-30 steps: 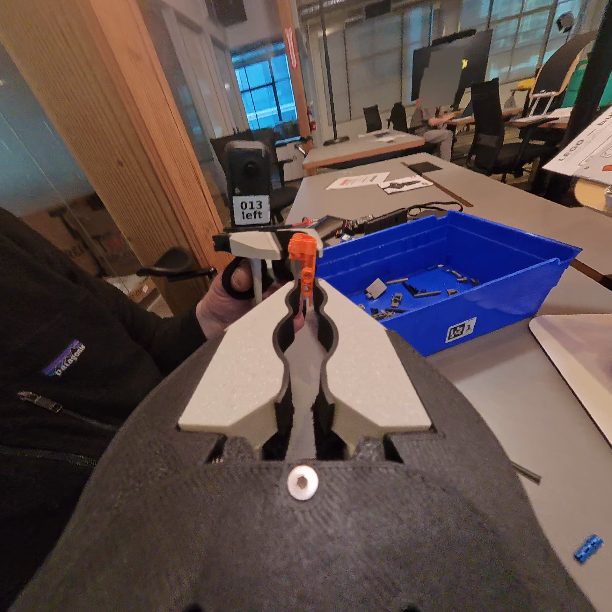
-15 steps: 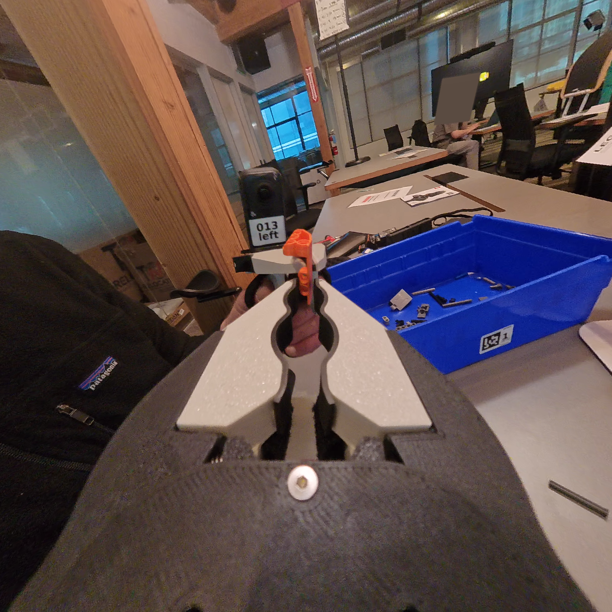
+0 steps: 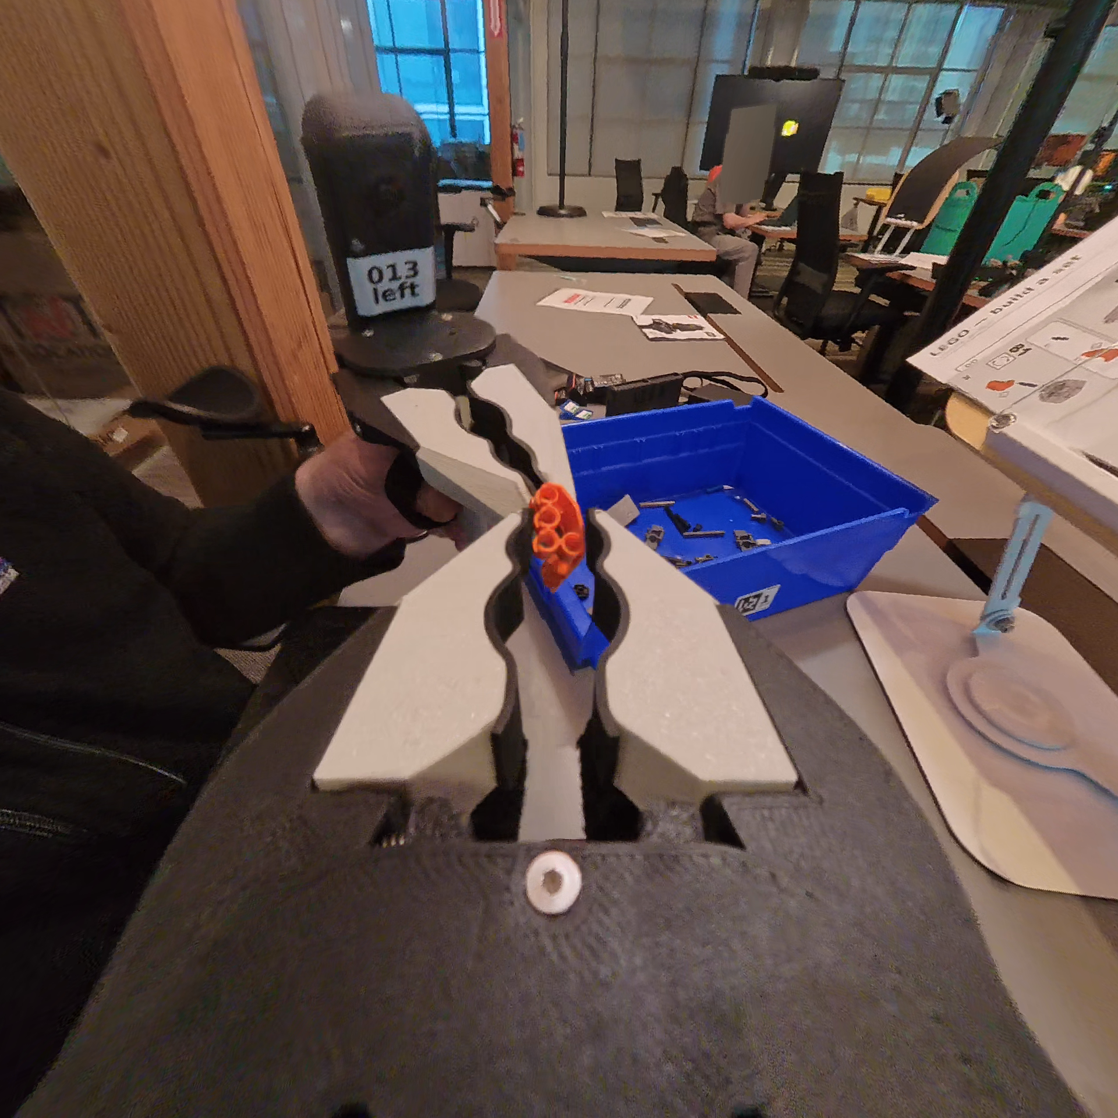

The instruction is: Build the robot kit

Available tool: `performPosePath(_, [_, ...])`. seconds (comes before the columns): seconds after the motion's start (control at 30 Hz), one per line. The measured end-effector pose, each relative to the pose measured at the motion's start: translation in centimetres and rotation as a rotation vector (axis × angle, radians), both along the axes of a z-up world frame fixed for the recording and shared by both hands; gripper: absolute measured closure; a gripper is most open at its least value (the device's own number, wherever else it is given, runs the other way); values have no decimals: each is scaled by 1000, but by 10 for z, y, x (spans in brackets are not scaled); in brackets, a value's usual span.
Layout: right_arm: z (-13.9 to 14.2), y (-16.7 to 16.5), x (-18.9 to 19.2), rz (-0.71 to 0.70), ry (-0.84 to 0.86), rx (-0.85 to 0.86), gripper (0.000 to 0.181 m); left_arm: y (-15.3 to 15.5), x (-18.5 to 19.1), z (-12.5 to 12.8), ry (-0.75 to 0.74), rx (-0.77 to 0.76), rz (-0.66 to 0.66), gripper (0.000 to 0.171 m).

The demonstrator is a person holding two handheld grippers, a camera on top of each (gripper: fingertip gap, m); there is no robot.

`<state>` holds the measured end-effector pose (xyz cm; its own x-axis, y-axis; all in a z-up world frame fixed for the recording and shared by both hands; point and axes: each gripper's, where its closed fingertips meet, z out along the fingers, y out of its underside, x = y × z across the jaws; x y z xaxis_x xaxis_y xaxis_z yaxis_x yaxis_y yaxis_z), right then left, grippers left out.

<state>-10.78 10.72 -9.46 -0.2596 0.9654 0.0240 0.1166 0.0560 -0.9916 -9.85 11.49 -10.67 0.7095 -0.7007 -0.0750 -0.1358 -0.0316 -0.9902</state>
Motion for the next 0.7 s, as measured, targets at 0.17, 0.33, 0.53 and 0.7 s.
performPosePath(0.17, [-2,1,1,5,-17,-17,167,2,0,-2,22,-14,2,171])
performPosePath(0.33, [8,3,2,29,45,-131,168,1,1,9,-55,4,-17,171])
performPosePath(0.53, [26,14,8,38,176,-289,168,-1,-1,11,-147,3,-51,150])
performPosePath(0.7, [29,12,9,72,209,-334,168,4,6,7,-173,-17,-56,151])
